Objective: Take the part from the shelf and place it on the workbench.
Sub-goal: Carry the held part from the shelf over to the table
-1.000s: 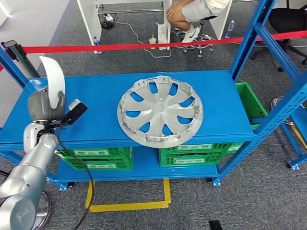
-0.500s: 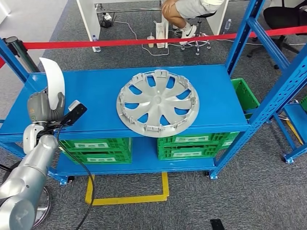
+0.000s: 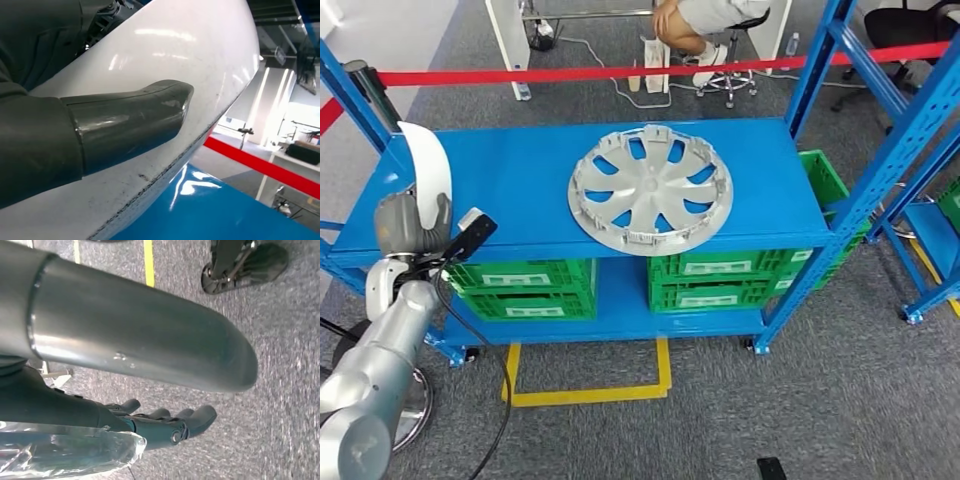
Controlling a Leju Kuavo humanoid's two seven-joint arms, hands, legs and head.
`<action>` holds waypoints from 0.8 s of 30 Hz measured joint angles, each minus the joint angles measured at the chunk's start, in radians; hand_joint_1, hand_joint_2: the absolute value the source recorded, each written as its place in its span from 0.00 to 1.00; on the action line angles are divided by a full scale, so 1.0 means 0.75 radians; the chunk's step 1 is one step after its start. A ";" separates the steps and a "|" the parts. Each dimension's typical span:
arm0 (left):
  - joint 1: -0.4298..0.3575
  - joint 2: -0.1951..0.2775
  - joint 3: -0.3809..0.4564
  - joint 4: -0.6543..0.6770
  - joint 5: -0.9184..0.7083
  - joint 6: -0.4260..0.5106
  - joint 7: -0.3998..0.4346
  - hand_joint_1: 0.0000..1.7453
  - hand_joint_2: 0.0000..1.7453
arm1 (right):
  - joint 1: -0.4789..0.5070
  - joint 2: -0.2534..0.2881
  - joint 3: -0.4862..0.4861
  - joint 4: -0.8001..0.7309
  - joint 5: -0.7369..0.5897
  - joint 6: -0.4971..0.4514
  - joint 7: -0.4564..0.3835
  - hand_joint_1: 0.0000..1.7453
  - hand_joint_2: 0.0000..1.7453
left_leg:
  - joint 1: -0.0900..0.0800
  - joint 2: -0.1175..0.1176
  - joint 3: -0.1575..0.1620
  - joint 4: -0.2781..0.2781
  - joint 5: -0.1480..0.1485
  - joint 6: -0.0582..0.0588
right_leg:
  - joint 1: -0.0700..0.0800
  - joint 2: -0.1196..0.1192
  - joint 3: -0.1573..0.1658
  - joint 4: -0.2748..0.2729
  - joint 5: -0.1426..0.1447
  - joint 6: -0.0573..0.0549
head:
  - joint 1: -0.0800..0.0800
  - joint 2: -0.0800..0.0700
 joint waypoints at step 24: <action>0.013 0.039 0.002 0.032 0.040 0.008 0.015 1.00 1.00 | 0.004 0.000 -0.001 0.001 0.001 -0.001 0.012 0.00 0.00 | -0.001 0.003 0.062 -0.028 -0.064 0.044 | -0.002 -0.006 -0.286 0.407 -0.042 0.021 | 0.002 0.000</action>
